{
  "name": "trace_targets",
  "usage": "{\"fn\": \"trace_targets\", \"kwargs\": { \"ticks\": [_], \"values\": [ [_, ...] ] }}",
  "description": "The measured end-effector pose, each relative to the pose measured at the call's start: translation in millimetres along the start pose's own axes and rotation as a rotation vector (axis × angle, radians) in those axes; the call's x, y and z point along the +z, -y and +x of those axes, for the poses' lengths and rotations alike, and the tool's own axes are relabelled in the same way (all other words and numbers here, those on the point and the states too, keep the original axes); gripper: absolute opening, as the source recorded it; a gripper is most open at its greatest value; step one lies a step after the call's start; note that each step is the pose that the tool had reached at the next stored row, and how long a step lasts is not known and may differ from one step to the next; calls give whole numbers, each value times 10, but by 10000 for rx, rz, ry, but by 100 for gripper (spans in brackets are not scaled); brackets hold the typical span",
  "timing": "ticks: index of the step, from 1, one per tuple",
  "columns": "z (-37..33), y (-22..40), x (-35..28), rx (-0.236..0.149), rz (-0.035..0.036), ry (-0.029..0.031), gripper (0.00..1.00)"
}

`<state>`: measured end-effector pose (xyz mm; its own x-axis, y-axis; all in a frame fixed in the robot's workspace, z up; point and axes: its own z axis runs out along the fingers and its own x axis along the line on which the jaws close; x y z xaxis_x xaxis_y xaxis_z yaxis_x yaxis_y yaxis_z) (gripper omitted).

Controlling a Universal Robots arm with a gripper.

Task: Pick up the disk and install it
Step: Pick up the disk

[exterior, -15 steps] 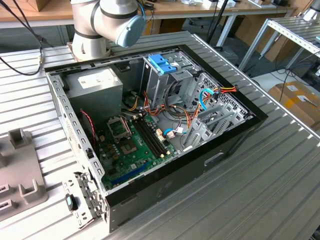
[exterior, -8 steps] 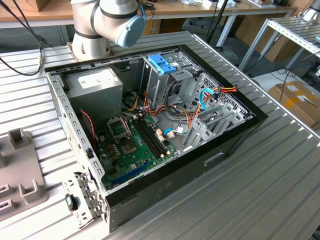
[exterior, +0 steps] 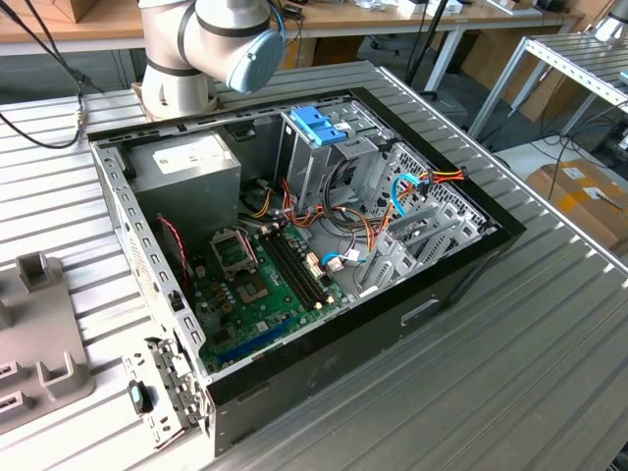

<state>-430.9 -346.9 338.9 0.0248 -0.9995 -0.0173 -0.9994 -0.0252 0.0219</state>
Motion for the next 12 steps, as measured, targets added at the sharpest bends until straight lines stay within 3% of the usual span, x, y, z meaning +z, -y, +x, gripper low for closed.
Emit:
{"fn": "trace_targets", "kwargs": {
  "ticks": [12],
  "values": [
    [4,-6,260,-83,2,-8,62]
  ]
}}
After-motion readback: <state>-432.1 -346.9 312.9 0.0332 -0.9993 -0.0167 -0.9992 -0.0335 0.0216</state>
